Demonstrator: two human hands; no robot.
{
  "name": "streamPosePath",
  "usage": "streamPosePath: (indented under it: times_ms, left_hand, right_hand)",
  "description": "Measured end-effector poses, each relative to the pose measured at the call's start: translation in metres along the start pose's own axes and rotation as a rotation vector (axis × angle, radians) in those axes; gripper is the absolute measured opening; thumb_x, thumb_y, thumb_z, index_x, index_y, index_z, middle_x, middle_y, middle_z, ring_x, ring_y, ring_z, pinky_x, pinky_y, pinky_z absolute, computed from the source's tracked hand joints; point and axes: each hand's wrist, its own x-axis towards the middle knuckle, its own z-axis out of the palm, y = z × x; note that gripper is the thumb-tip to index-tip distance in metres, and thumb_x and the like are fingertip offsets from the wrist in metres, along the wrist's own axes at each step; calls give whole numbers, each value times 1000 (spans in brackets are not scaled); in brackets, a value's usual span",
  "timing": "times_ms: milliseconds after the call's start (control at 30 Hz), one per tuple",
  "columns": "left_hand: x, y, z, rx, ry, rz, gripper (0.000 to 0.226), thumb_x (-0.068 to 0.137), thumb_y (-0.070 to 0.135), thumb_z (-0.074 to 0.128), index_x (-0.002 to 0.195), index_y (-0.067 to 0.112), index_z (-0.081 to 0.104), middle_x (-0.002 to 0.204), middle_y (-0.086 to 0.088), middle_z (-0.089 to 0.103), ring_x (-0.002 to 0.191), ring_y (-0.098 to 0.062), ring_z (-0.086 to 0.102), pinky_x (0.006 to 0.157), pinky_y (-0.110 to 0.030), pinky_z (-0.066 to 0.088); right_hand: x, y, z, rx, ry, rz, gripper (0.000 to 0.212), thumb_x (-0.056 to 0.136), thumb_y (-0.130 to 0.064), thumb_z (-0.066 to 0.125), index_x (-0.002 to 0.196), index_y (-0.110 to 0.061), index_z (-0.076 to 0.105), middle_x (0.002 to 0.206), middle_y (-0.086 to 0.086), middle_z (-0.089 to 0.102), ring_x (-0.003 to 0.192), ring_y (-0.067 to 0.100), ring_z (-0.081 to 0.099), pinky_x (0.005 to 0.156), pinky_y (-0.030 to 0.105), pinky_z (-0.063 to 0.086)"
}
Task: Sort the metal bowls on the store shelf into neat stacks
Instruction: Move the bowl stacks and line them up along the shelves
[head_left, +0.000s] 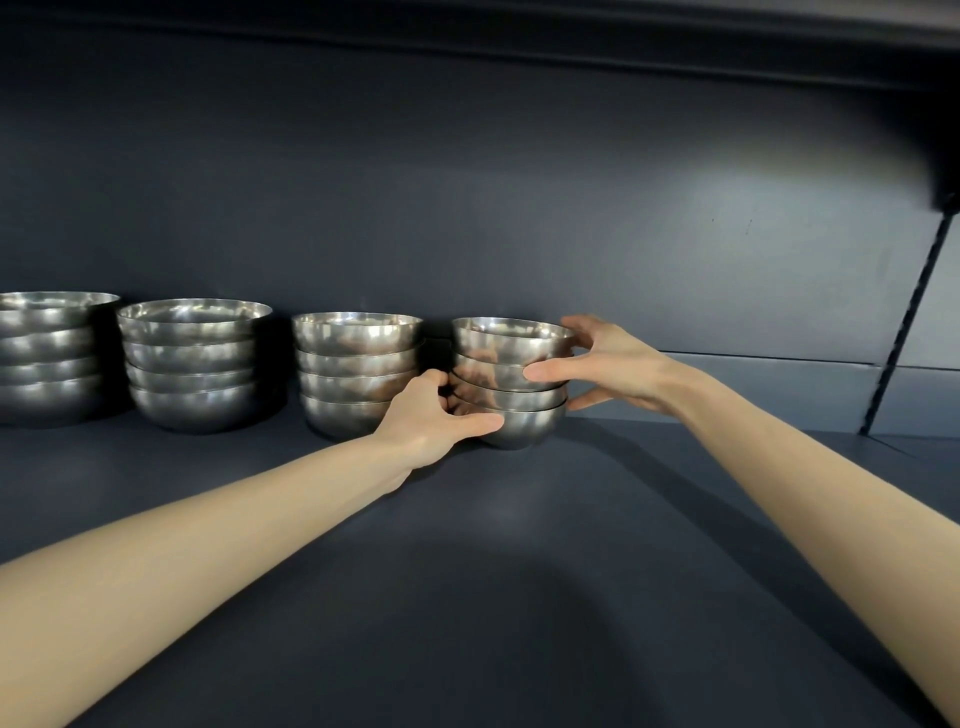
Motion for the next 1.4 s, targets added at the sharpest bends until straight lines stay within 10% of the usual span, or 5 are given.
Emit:
streamPosePath:
  times_ms: [300,433,800,1400]
  left_hand:
    - [3,7,-5,111,-30,-31,31,75,22,80,96,15,59,85,7,65,80,-6,62,66,-10,47]
    - [-1,22,-18,207,-10,-17,53,72,32,82,111,8,57,110,-6,66,102,-24,63,92,-42,53]
    - [-46,113,-13,670,-193,311,53,78,39,74,124,20,55,110,5,59,107,-16,56,95,-32,45]
    - [-219,293,317,810,-650,745,55,84,47,66,130,22,49,113,4,59,97,-13,50,93,-34,45]
  right_hand:
    - [-3,-4,-1,-39,-6,-1,103,70,-29,83,151,-16,19,131,-10,48,120,12,49,91,44,54]
    - [-18,-19,-11,-177,43,-27,101,70,-36,81,150,-18,22,152,-4,31,129,10,41,97,38,50]
    - [-124,-41,-76,-657,174,33,59,77,-33,76,128,-14,54,112,7,67,89,19,63,81,30,51]
    - [-505,67,-281,-1001,260,497,61,80,-40,72,131,-12,51,117,4,62,105,23,54,89,30,43]
